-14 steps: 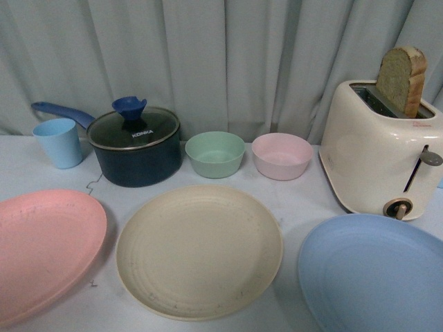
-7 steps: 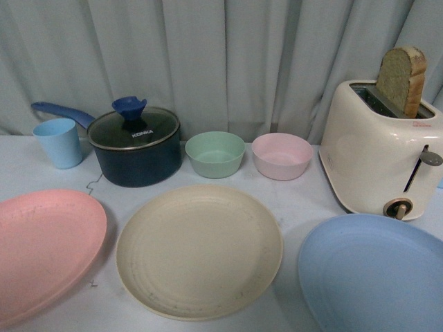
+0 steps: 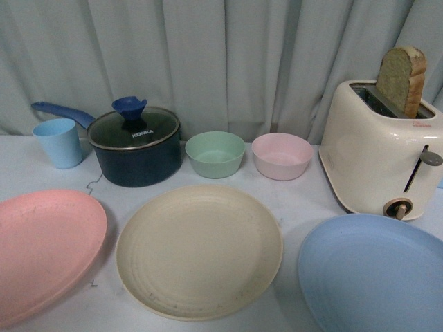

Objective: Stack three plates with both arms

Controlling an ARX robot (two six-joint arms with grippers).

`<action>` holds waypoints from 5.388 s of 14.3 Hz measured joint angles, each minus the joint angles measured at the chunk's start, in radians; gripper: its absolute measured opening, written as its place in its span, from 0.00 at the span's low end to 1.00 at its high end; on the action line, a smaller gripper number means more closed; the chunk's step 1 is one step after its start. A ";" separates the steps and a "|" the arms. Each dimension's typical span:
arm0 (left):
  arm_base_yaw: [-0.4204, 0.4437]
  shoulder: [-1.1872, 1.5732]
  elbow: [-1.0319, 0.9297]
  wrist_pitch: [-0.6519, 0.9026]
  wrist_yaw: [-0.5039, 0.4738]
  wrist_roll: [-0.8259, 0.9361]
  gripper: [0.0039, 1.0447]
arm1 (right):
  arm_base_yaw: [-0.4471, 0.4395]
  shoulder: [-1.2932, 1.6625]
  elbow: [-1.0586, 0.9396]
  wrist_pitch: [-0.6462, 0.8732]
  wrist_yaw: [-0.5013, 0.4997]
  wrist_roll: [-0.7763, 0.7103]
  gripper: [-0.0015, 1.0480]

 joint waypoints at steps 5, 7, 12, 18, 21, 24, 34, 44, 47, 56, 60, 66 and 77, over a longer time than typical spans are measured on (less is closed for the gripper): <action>0.000 0.000 0.000 0.000 0.000 0.000 0.94 | 0.000 0.000 0.000 0.000 0.000 0.000 0.94; 0.000 0.000 0.000 0.000 0.000 0.000 0.94 | 0.000 0.000 0.000 0.000 0.000 0.000 0.94; 0.000 0.000 0.000 0.000 0.000 0.000 0.94 | 0.000 0.000 0.000 0.000 0.000 0.000 0.94; 0.000 0.000 0.000 0.000 0.000 0.000 0.94 | 0.000 0.000 0.000 0.000 0.000 0.000 0.94; -0.127 0.255 0.165 -0.349 -0.302 -0.144 0.94 | 0.000 0.000 0.000 -0.001 -0.002 0.000 0.94; 0.020 0.545 0.262 -0.209 -0.333 -0.222 0.94 | 0.000 0.000 0.000 -0.001 0.000 0.000 0.94; 0.399 1.678 0.637 0.473 0.321 0.202 0.94 | 0.000 0.000 0.000 0.000 0.000 0.000 0.94; 0.489 2.022 0.692 0.676 0.213 0.190 0.94 | 0.000 0.000 0.000 0.000 0.000 0.000 0.94; 0.486 2.069 0.675 0.717 0.203 0.164 0.94 | 0.000 0.000 0.000 0.000 0.000 0.000 0.94; 0.481 2.133 0.660 0.788 0.203 0.126 0.68 | 0.000 0.000 0.000 0.000 0.000 0.000 0.94; 0.474 2.133 0.659 0.791 0.209 0.118 0.42 | 0.000 0.000 0.000 0.000 0.000 0.000 0.94; 0.482 2.061 0.663 0.748 0.243 0.081 0.03 | 0.000 0.000 0.000 0.000 0.000 0.000 0.94; 0.276 1.559 0.639 0.519 0.364 -0.134 0.02 | 0.000 0.000 0.000 0.000 0.000 0.000 0.94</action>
